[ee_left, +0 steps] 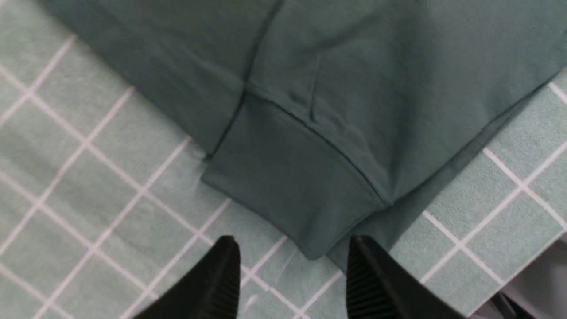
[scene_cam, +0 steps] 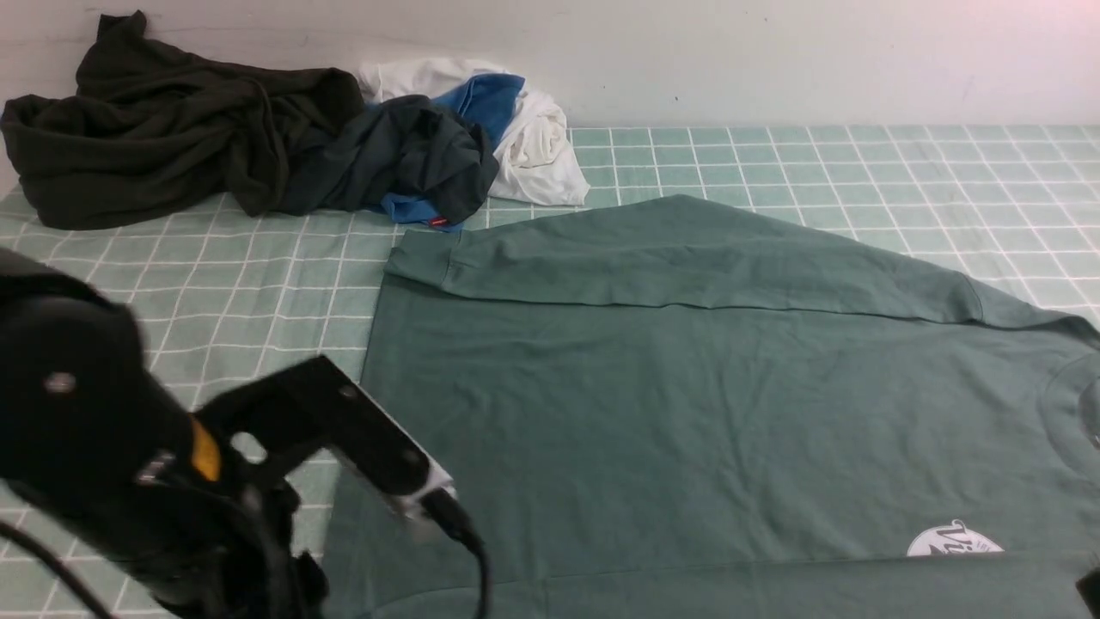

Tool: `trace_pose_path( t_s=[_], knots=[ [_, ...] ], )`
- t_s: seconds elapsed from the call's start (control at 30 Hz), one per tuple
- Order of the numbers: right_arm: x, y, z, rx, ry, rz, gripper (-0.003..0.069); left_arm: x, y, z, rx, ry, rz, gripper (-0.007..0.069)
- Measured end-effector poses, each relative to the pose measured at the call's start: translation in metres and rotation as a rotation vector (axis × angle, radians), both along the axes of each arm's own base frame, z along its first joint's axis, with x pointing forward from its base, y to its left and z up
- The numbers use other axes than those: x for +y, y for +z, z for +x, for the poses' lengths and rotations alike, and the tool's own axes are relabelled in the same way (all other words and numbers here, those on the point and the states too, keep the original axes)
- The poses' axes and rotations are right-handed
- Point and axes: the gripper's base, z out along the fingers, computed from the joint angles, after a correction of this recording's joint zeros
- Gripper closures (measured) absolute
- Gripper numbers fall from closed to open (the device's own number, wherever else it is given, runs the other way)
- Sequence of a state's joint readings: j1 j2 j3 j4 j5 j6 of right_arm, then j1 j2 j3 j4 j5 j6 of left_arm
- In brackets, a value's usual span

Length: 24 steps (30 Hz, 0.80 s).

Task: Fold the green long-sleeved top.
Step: Use the left arm to clamp the cuff closest to it

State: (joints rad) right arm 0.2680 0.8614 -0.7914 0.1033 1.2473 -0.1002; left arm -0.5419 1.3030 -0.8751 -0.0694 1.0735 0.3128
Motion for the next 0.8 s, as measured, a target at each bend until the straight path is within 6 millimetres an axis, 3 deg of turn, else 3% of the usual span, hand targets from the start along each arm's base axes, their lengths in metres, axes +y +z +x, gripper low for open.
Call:
trace_pose_path(
  t_s=[0.03, 0.07, 0.17, 0.37, 0.5, 0.67, 0.8],
  knots=[
    [0.000, 0.000, 0.000, 0.000, 0.000, 0.000, 0.0673, -0.001, -0.002, 0.001, 0.004, -0.004, 0.005, 0.0291],
    [0.000, 0.000, 0.000, -0.001, 0.000, 0.000, 0.0673, -0.012, -0.019, 0.010, 0.028, -0.026, 0.028, 0.0242],
    [0.000, 0.000, 0.001, -0.009, -0.001, 0.002, 0.0673, -0.023, -0.042, 0.023, 0.047, -0.041, 0.055, 0.0202],
    [0.001, 0.002, 0.004, -0.049, -0.004, 0.013, 0.0673, -0.034, -0.086, 0.044, 0.059, -0.061, 0.103, 0.0194],
    [0.001, 0.003, 0.006, -0.072, -0.006, 0.019, 0.0673, -0.037, -0.099, 0.048, 0.072, -0.063, 0.114, 0.0200],
    [0.002, 0.003, 0.007, -0.086, -0.007, 0.023, 0.0673, -0.038, -0.099, 0.048, 0.082, -0.060, 0.112, 0.0291],
    [0.002, 0.003, 0.008, -0.091, -0.008, 0.024, 0.0673, -0.039, -0.099, 0.047, 0.092, -0.050, 0.101, 0.0468]
  ],
)
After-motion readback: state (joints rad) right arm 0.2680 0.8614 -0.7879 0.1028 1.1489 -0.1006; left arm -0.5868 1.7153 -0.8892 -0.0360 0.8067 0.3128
